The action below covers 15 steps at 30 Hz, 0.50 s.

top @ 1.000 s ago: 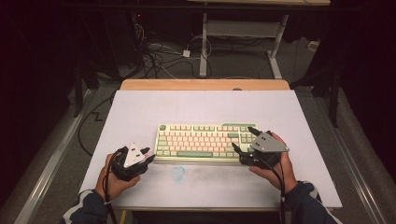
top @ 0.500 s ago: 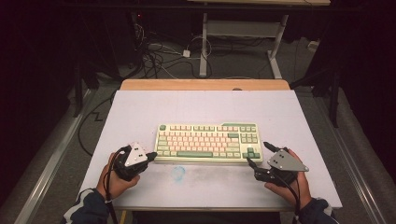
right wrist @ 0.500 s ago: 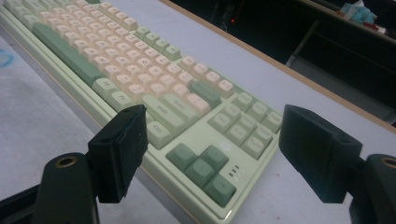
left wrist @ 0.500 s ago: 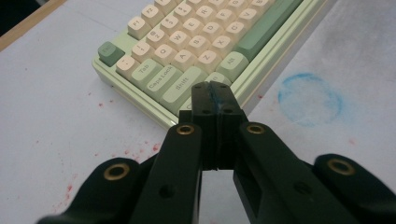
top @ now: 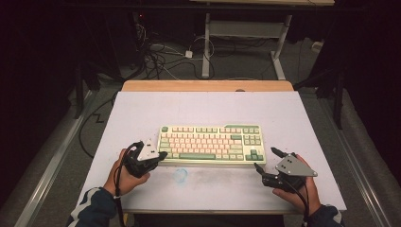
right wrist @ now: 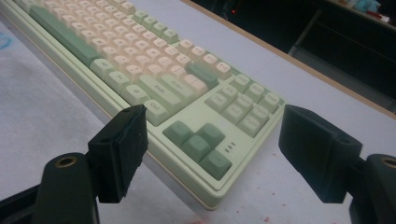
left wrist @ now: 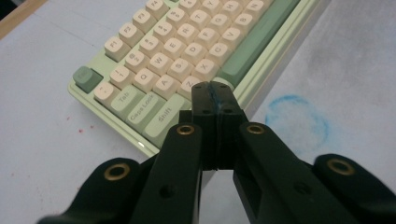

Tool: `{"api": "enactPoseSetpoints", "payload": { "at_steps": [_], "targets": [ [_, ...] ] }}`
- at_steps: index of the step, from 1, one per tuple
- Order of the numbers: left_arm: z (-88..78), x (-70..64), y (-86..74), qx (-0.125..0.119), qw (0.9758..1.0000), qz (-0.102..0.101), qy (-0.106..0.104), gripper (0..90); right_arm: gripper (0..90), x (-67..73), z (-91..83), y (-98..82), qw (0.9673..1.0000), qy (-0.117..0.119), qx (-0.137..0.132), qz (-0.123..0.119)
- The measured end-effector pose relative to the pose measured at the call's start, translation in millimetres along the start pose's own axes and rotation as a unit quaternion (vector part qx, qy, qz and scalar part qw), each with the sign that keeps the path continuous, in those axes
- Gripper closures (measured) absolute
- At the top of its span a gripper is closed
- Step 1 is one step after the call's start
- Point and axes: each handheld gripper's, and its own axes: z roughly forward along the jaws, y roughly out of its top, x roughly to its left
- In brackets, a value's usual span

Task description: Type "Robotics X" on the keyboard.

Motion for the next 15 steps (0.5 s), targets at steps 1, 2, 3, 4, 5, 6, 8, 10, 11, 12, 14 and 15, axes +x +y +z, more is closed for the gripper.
{"api": "enactPoseSetpoints", "payload": {
  "at_steps": [1,2,3,4,5,6,8,10,11,12,14,15],
  "targets": [
    [1.7,-0.3,1.3,0.001,1.0,0.002,-0.001,87.3,24.9,0.1,1.3,-0.4,1.0,0.0,0.003,-0.001],
    [4.1,-0.8,2.4,0.001,1.0,0.004,-0.001,87.3,25.0,-0.3,2.7,-1.0,1.0,0.002,0.004,-0.003],
    [6.2,-1.3,3.7,0.001,1.0,0.004,-0.002,87.3,25.0,-0.4,3.5,-1.6,1.0,0.005,0.008,0.002],
    [8.5,-2.0,4.9,0.004,1.0,0.002,-0.005,87.3,25.0,-0.8,4.3,-2.1,0.9999,0.006,0.008,0.0],
    [11.5,-3.0,5.4,0.005,1.0,0.006,-0.005,87.3,25.0,-0.8,4.9,-2.4,0.9999,0.007,0.011,0.001],
    [14.5,-3.9,6.2,0.007,0.9999,0.01,-0.005,87.3,25.0,-1.0,5.6,-2.7,0.9999,0.008,0.014,0.001],
    [20.6,-6.2,7.6,0.009,0.9999,0.01,-0.009,87.3,25.0,-1.4,6.1,-3.0,0.9999,0.008,0.013,0.002],
    [26.0,-8.6,9.2,0.011,0.9998,0.012,-0.012,87.3,25.0,-1.6,6.7,-3.2,0.9998,0.009,0.016,0.002],
    [28.8,-9.8,9.9,0.012,0.9997,0.015,-0.013,87.3,25.0,-1.6,6.9,-3.5,0.9998,0.008,0.017,0.001],
    [31.6,-10.9,10.7,0.013,0.9997,0.015,-0.014,87.3,25.0,-1.6,7.3,-3.9,0.9998,0.01,0.017,0.001],
    [37.5,-13.3,11.8,0.015,0.9996,0.015,-0.017,87.3,25.0,-1.4,7.9,-4.6,0.9998,0.011,0.019,-0.001],
    [40.3,-14.5,11.7,0.019,0.9995,0.019,-0.018,87.3,25.0,-1.1,8.1,-4.7,0.9997,0.011,0.021,-0.001]
  ]
}}
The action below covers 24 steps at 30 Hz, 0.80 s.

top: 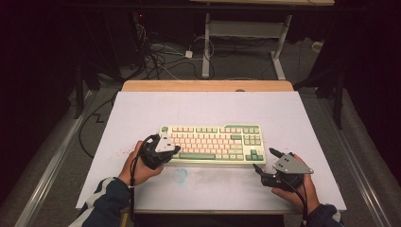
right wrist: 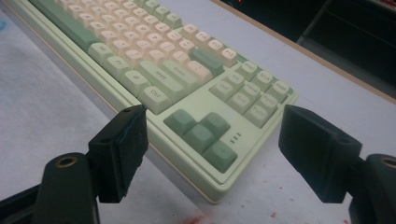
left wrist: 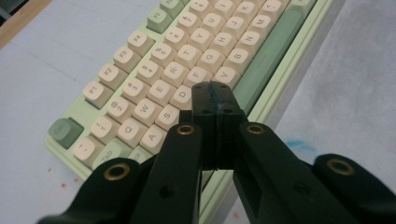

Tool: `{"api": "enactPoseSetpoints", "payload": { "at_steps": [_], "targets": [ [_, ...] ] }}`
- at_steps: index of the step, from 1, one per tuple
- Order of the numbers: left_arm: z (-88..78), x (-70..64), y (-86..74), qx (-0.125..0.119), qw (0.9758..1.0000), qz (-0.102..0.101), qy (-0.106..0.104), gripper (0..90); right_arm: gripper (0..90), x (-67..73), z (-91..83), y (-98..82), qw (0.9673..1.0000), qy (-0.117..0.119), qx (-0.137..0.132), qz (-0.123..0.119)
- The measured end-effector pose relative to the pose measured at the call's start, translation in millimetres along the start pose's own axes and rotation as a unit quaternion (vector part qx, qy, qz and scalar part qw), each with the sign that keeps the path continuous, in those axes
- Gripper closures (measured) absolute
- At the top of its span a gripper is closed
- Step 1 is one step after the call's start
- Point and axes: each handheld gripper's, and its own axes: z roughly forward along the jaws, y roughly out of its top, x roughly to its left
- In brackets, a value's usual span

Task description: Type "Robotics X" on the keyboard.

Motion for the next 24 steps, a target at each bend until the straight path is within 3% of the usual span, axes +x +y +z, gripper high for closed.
{"api": "enactPoseSetpoints", "payload": {
  "at_steps": [11,24],
  "targets": [
    [23.4,-5.6,1.4,0.017,0.9998,0.011,-0.002,87.3,25.2,0.9,2.4,-1.1,0.9999,0.007,0.006,-0.005],
    [37.6,-0.4,-1.5,0.034,0.9994,0.005,0.003,87.2,25.6,2.2,5.0,-1.9,0.9998,0.01,0.012,-0.013]
  ]
}}
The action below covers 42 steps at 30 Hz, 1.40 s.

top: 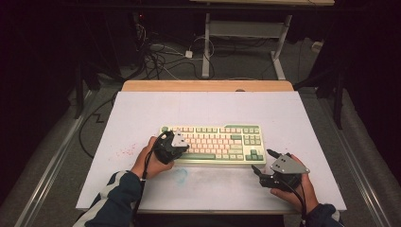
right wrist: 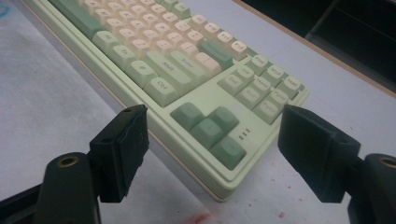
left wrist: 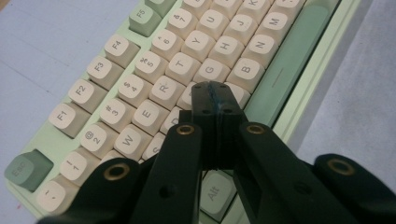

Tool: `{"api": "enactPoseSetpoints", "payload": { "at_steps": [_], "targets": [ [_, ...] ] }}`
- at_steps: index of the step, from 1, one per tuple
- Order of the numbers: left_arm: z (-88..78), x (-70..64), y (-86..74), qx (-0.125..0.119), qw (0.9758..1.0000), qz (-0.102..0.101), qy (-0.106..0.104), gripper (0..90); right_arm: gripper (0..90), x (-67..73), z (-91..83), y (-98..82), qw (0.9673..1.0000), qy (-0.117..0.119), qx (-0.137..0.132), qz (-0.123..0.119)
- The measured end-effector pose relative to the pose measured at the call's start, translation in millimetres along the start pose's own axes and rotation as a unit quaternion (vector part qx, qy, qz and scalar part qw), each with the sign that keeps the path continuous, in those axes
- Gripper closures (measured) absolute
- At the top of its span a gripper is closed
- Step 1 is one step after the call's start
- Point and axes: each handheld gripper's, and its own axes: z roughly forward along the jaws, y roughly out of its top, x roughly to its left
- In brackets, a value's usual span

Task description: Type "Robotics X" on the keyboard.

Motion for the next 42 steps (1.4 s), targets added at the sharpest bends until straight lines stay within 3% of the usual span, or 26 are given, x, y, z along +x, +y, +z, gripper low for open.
{"api": "enactPoseSetpoints", "payload": {
  "at_steps": [16,25,32,34,37,42],
  "targets": [
    [3.5,-2.0,-3.9,0.014,0.9999,0.008,0.002,87.1,25.7,1.0,1.8,-1.2,1.0,0.002,0.009,-0.002],
    [-5.8,0.7,1.0,-0.015,0.9999,-0.002,-0.007,83.2,25.7,0.1,0.9,-1.1,1.0,0.004,0.008,-0.002],
    [-19.0,4.5,3.6,-0.058,0.9982,-0.013,-0.007,63.0,25.7,-0.6,-0.6,-0.6,1.0,-0.001,0.004,0.0],
    [-23.6,5.1,2.1,-0.078,0.997,-0.001,-0.001,54.4,25.7,-1.5,-1.1,-0.4,1.0,-0.003,0.003,0.002],
    [-32.1,6.1,-0.4,-0.096,0.9954,0.005,-0.002,49.8,26.0,-2.0,-1.5,-0.1,1.0,-0.003,0.002,0.005],
    [-39.3,10.9,-7.5,-0.108,0.9936,0.014,0.033,35.5,26.0,-1.1,-1.8,0.4,1.0,-0.003,0.001,0.006]
  ]
}}
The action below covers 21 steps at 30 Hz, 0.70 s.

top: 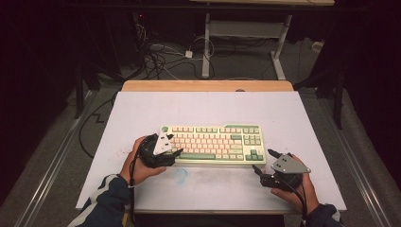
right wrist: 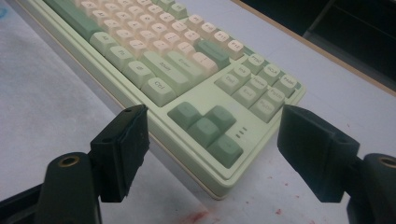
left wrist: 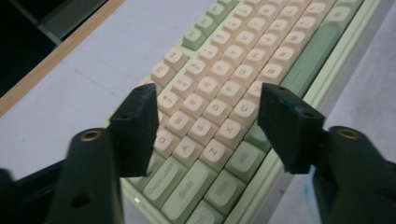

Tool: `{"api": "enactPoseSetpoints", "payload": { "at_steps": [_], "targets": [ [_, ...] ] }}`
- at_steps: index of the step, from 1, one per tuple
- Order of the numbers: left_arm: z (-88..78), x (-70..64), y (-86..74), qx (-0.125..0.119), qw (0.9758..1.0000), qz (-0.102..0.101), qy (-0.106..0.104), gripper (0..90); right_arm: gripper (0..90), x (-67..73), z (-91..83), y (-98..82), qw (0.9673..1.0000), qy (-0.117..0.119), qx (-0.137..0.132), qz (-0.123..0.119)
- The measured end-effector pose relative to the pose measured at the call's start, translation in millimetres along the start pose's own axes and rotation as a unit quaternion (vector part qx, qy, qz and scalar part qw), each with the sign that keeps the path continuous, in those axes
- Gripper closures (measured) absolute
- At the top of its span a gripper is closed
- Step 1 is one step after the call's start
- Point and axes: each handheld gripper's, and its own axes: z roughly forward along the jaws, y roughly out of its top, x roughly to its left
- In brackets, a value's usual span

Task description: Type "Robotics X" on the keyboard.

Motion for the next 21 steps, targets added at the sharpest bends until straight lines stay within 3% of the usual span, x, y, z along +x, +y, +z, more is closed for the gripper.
{"api": "enactPoseSetpoints", "payload": {
  "at_steps": [6,11,16,21],
  "targets": [
    [-8.8,5.2,-8.8,-0.011,0.9998,-0.006,0.018,21.5,26.0,-0.5,-0.6,0.1,1.0,0.0,0.0,0.001],
    [-16.8,7.2,-16.5,-0.011,0.9995,0.003,0.028,19.1,26.0,-0.8,-0.7,0.0,1.0,0.0,0.0,0.001],
    [-26.0,11.6,-19.6,-0.017,0.9991,-0.007,0.037,19.4,26.0,-0.2,-0.8,0.4,1.0,0.001,0.0,-0.001],
    [-34.2,17.3,-26.0,-0.006,0.9986,-0.011,0.051,20.3,26.0,-0.6,-0.7,-0.1,1.0,0.002,0.001,0.0]
  ]
}}
